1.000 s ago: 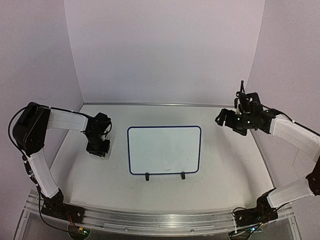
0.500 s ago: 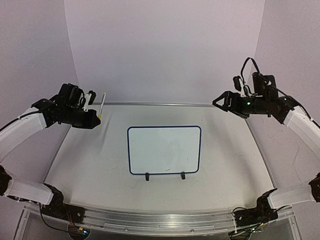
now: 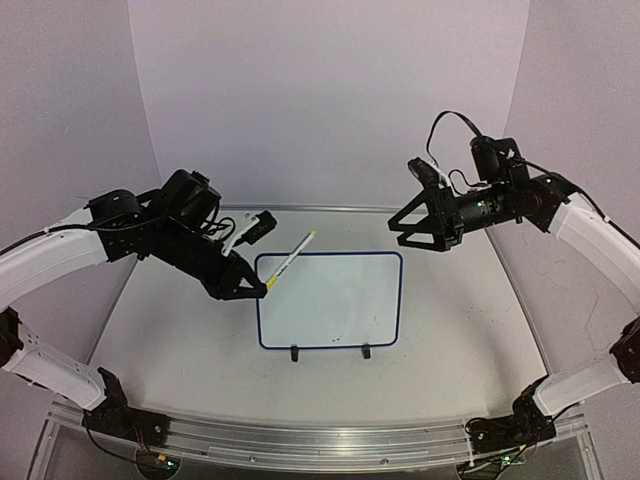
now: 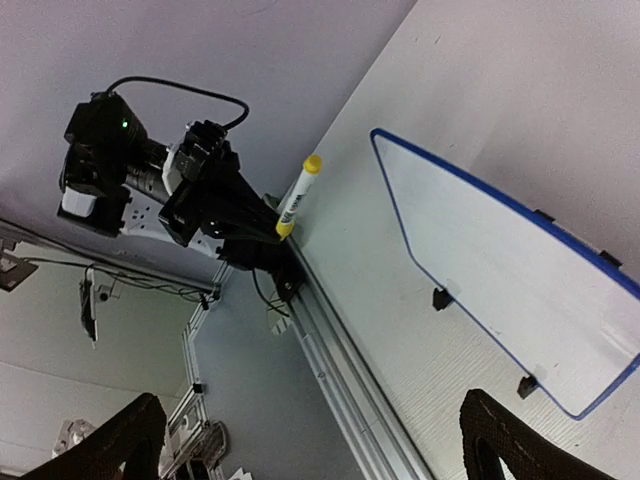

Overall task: Write a sentence on the whiteboard
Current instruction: Pass from the left arm to the right

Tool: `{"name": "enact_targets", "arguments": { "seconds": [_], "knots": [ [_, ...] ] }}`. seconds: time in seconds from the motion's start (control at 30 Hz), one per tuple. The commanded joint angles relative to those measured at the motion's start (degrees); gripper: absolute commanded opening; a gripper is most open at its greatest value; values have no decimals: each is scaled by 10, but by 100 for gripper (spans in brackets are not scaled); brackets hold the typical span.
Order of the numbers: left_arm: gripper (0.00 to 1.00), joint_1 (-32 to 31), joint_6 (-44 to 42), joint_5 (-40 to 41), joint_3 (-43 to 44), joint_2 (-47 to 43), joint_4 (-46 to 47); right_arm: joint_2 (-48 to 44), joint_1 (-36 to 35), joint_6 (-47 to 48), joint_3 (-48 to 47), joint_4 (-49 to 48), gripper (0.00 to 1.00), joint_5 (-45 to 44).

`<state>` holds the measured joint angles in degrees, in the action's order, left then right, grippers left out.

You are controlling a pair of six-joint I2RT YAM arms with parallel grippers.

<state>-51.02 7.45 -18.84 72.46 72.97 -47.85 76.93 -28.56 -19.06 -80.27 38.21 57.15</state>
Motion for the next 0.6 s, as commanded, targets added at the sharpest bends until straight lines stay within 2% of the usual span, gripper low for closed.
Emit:
{"name": "enact_targets", "arguments": {
  "seconds": [0.0,0.27,0.57],
  "knots": [
    [0,-58,0,-59,65,46,-1,9,-33,-1,-14,20,98,52],
    [0,-108,-16,-95,134,110,-6,31,-90,14,33,18,97,49],
    [0,-127,-45,-137,187,163,-61,53,-116,29,50,17,96,82]
  ]
}}
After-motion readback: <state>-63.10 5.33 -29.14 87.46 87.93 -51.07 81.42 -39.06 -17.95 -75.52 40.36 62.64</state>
